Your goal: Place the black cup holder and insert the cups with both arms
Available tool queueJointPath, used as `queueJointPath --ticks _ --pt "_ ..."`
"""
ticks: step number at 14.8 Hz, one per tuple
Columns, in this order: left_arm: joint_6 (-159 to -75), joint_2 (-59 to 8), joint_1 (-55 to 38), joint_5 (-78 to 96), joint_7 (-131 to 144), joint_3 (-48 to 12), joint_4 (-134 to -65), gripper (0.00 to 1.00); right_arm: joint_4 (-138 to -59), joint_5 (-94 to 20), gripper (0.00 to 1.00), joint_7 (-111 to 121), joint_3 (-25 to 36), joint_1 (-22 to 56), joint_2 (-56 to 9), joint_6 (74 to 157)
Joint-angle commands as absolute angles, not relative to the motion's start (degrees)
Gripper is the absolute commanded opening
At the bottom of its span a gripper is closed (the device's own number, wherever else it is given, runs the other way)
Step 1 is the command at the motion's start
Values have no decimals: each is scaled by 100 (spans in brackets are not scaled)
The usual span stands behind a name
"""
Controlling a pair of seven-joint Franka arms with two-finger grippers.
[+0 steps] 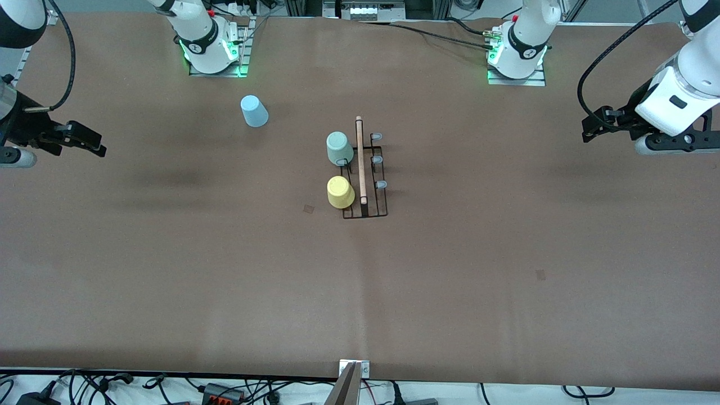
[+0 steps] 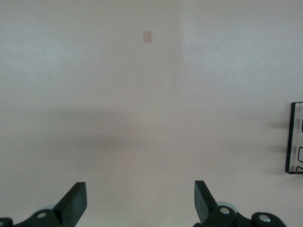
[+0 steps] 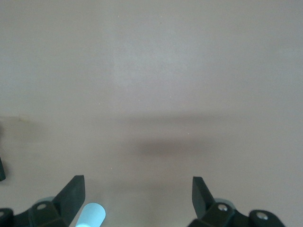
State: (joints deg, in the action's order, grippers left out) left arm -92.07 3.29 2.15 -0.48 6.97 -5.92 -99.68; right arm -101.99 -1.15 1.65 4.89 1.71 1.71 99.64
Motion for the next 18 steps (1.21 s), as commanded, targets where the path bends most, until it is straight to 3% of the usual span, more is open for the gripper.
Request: queueJointPath --ticks 1,18 --pt "-9185 264 211 -44 589 -580 -9826 100 -10459 -9 100 299 510 220 501 9889" --pt "-9185 264 211 -44 589 -580 -9826 100 -10213 53 100 281 439 229 448 9782"
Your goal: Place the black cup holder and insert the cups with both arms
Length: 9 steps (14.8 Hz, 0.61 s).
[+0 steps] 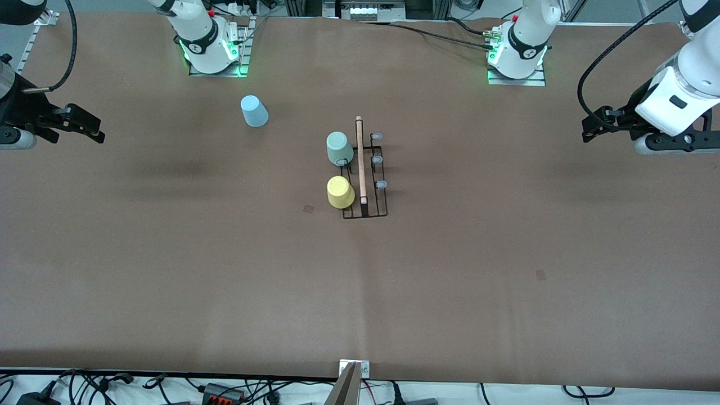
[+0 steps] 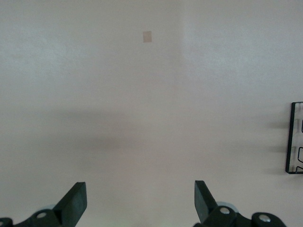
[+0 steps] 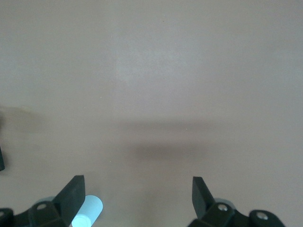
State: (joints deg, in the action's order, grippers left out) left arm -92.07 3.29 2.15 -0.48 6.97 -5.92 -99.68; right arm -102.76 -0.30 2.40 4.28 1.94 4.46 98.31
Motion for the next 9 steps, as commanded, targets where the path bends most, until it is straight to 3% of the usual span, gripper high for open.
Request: queueJointPath --ticks 1,9 --pt "-9185 264 211 -44 589 -580 -9826 100 -10213 61 100 281 422 194 440 9782" --pt "-9185 264 211 -44 589 -580 -9826 100 -10222 53 100 290 -9 -255 466 9765"
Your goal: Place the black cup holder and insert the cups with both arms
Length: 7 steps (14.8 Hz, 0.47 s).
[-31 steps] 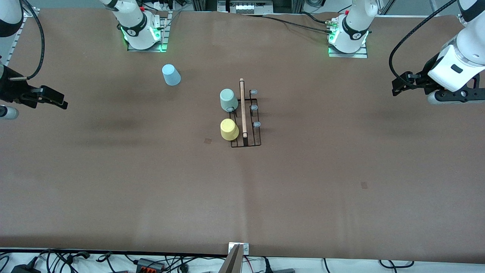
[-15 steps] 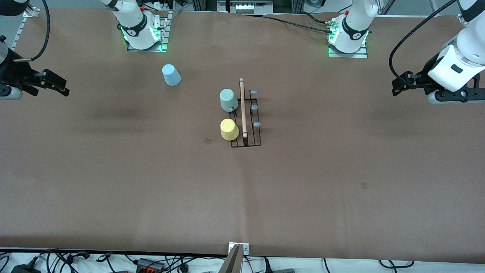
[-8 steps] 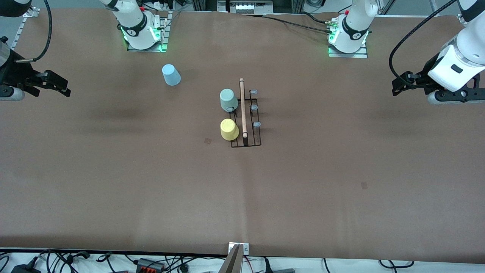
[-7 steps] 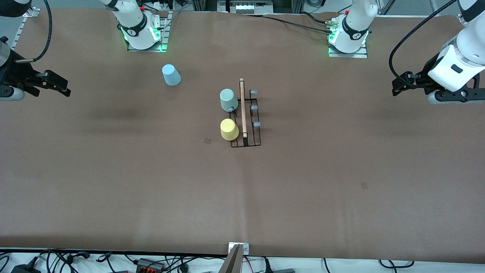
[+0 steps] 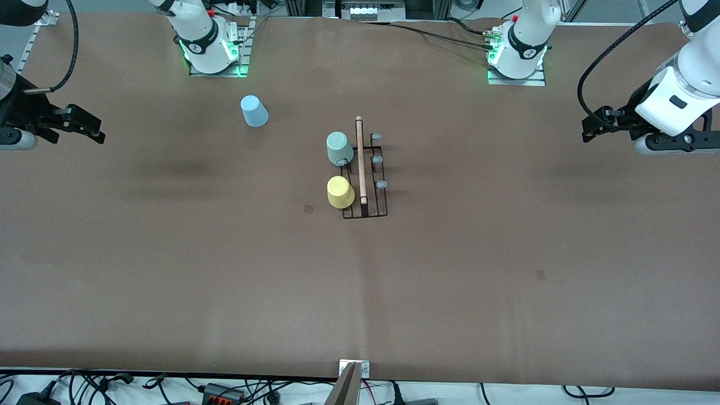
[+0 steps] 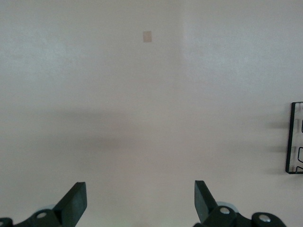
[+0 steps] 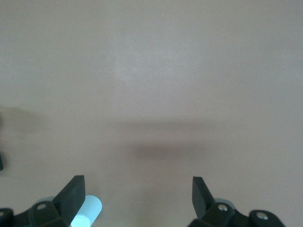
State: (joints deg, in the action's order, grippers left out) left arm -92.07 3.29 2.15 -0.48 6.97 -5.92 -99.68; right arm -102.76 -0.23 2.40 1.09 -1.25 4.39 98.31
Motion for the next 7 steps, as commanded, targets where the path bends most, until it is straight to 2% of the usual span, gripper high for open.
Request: queueJointPath --ticks 1,7 --pt "-9185 264 211 -44 589 -580 -9826 100 -10239 44 100 290 -9 -255 492 9747" --pt "-9185 264 211 -44 589 -580 -9826 100 -10310 9 100 185 0 -272 554 9721"
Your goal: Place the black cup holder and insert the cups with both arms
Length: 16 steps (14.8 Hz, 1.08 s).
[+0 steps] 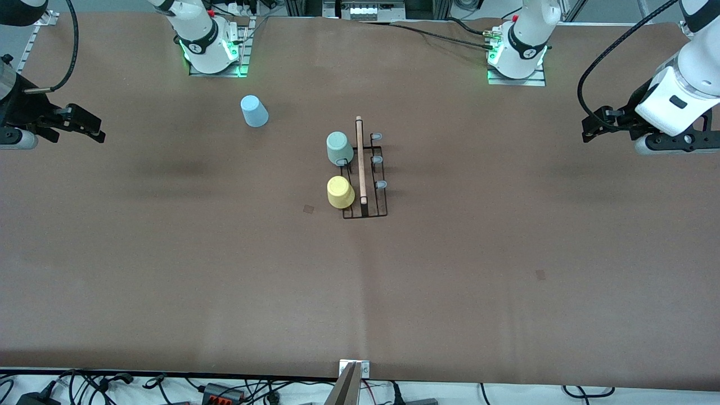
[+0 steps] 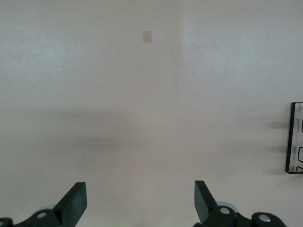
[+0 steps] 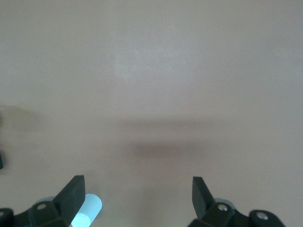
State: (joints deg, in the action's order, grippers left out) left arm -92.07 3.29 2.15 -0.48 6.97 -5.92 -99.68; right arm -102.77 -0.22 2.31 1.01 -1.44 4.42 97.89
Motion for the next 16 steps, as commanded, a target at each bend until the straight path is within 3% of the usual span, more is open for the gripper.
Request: queueJointPath --ticks 1,16 --pt "-9185 264 211 -44 589 -580 -9826 100 -10310 9 100 185 17 -272 554 9695" --pt "-9185 264 202 -44 589 -580 -9826 100 -10336 -53 100 141 26 -264 685 9527"
